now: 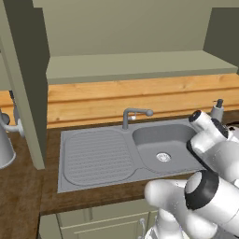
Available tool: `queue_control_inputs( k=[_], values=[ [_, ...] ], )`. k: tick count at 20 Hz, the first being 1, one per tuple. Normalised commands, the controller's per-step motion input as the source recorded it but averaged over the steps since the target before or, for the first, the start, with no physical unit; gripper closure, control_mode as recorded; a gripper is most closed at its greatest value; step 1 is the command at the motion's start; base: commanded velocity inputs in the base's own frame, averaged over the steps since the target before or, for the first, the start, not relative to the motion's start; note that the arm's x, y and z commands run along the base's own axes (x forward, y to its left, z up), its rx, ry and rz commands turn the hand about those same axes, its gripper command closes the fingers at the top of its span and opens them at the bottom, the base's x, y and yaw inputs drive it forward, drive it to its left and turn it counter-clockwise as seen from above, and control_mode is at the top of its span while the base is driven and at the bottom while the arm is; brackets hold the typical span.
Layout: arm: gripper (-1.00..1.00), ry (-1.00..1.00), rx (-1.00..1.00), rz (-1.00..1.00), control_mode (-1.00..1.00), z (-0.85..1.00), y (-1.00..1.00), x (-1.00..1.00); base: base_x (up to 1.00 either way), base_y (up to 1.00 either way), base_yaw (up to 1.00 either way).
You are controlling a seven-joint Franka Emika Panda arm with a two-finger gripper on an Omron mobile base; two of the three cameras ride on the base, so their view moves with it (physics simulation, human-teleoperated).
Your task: Pick the kettle from the counter and place it on the tray. Then pick the mug from the cabinet and place it on the tray. Then close the cabinet doors.
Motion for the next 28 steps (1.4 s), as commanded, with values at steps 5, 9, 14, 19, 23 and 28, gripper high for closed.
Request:
queue_control_inputs(
  k=[5, 9, 14, 19, 23, 28],
  values=[
    [-1.0, 0.0, 0.0, 0.14, -1.0, 0.79, 0.17, -0.41, 0.0, 0.0, 0.0],
    [-1.0, 0.01, 0.06, 0.1, -1.0, 0.57, 0.38, -0.55, 0.0, 0.0, 0.0],
    [-1.0, -0.04, 0.07, 0.14, -1.0, 0.64, 0.48, -0.36, 0.0, 0.0, 0.0],
    [-1.0, -0.11, 0.01, 0.16, -1.0, 0.61, 0.42, -0.37, 0.0, 0.0, 0.0],
    [-1.0, -0.14, 0.01, 0.1, -1.0, 0.54, 0.41, -0.33, 0.0, 0.0, 0.0],
    [-1.0, -0.06, 0.05, 0.05, -1.0, 0.54, 0.25, -0.3, 0.0, 0.0, 0.0]
  ],
)
